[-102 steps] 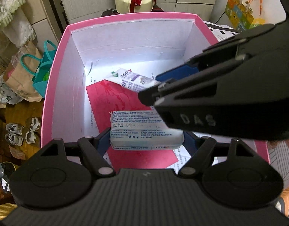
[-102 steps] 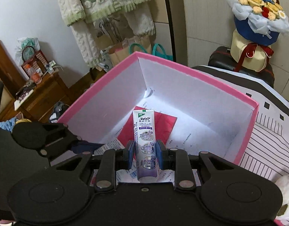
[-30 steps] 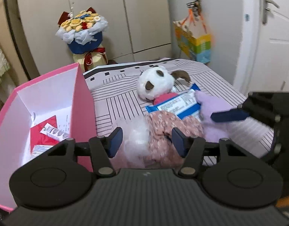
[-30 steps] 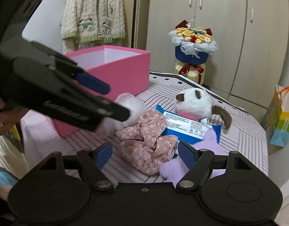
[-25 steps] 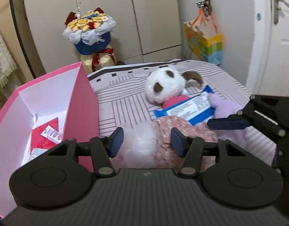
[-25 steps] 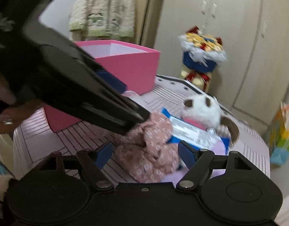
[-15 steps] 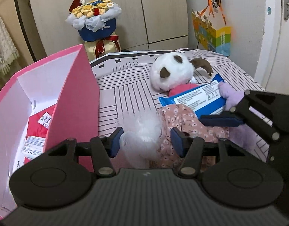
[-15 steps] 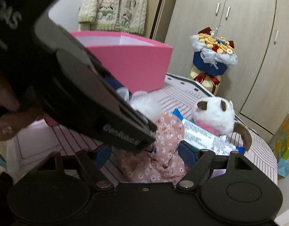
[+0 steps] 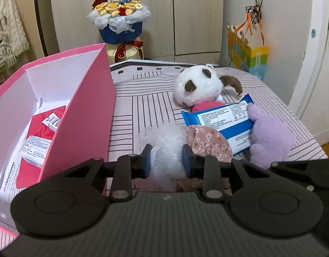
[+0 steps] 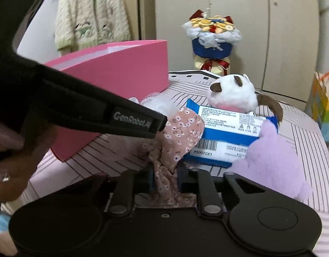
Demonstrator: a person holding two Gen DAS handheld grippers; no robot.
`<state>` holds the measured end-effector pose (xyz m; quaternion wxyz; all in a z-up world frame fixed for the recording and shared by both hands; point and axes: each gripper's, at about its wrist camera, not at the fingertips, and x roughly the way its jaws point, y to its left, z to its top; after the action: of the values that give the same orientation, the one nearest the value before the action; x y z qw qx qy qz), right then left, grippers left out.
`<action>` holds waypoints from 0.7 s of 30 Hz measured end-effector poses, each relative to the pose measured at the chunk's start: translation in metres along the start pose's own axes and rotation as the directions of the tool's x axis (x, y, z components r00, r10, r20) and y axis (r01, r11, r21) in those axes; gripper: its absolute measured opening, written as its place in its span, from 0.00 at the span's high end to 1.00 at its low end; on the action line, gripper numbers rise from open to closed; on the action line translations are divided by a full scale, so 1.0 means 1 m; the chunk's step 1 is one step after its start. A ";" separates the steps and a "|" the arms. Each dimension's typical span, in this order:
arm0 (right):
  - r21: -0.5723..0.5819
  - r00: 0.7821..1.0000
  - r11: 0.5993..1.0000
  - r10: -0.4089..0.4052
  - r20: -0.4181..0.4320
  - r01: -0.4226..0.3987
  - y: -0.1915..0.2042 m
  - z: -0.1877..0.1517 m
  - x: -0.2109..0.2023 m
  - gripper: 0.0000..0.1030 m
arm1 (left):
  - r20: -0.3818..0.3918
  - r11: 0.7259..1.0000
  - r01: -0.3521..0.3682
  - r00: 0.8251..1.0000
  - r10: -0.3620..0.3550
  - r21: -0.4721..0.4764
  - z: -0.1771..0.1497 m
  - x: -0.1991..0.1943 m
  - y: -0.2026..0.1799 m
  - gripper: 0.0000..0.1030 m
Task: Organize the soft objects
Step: 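Grasp the white lace item with the left gripper while the right grasps the floral cloth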
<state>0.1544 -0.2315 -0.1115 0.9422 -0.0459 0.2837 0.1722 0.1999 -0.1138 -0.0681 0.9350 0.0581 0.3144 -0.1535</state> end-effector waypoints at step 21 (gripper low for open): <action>0.188 0.997 0.979 -0.076 -0.003 0.076 0.008 -0.020 -0.031 0.81 | 0.070 0.999 0.041 0.997 -0.043 0.031 -0.030 -0.065 -0.006 0.74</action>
<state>0.1172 -0.2369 -0.1116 0.9488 0.0330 0.2949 0.1086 0.1316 -0.0973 -0.0526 0.9411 0.0600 0.2801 -0.1799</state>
